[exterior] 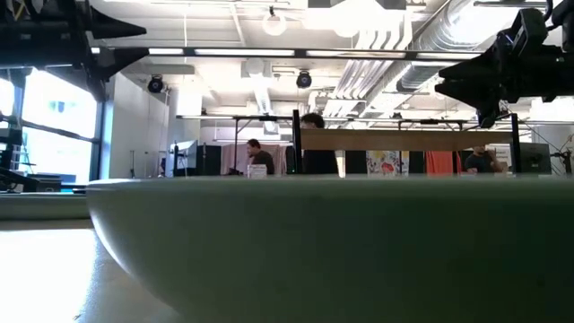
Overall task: Place and stack plates onto a shelf
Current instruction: Put the white plate on the shelf
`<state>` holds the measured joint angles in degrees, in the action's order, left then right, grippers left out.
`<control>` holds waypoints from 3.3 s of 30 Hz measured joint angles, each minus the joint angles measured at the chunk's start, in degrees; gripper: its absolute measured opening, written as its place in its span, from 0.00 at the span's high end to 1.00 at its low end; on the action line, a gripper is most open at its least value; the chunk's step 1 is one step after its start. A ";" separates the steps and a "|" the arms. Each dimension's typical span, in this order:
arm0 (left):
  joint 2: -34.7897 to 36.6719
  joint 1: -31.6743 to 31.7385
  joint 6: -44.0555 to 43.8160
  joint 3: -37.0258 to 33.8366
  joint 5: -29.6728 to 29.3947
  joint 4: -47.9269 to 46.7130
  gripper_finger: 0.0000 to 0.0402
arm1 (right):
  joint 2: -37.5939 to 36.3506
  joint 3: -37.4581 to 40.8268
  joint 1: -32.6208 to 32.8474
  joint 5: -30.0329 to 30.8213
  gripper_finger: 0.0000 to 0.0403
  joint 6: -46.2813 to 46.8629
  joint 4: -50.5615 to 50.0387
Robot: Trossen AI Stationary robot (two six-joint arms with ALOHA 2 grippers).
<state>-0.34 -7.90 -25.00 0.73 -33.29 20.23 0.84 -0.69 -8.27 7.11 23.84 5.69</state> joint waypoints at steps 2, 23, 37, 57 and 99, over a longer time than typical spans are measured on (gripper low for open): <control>-0.02 0.00 -1.17 0.00 -1.55 0.89 0.63 | -0.04 -0.11 0.02 0.01 0.69 1.23 1.53; -10.41 0.00 15.67 24.40 -1.87 -1.68 0.63 | 2.52 -15.29 0.00 -1.53 0.69 -15.67 11.14; -22.57 0.00 20.07 39.68 -3.39 -19.98 0.63 | 25.70 -47.05 0.02 -1.63 0.69 -1.14 -37.96; -24.46 0.00 7.76 40.36 -2.37 -42.95 0.63 | 57.93 -55.71 2.46 -14.84 0.69 23.44 -54.88; -32.54 0.00 -0.46 40.37 5.74 -52.65 0.63 | 88.73 -55.60 22.58 -3.10 0.69 47.83 -62.01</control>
<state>-32.88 -7.90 -25.46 41.10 -27.55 -32.42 89.57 -56.29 14.31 4.01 71.67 -56.32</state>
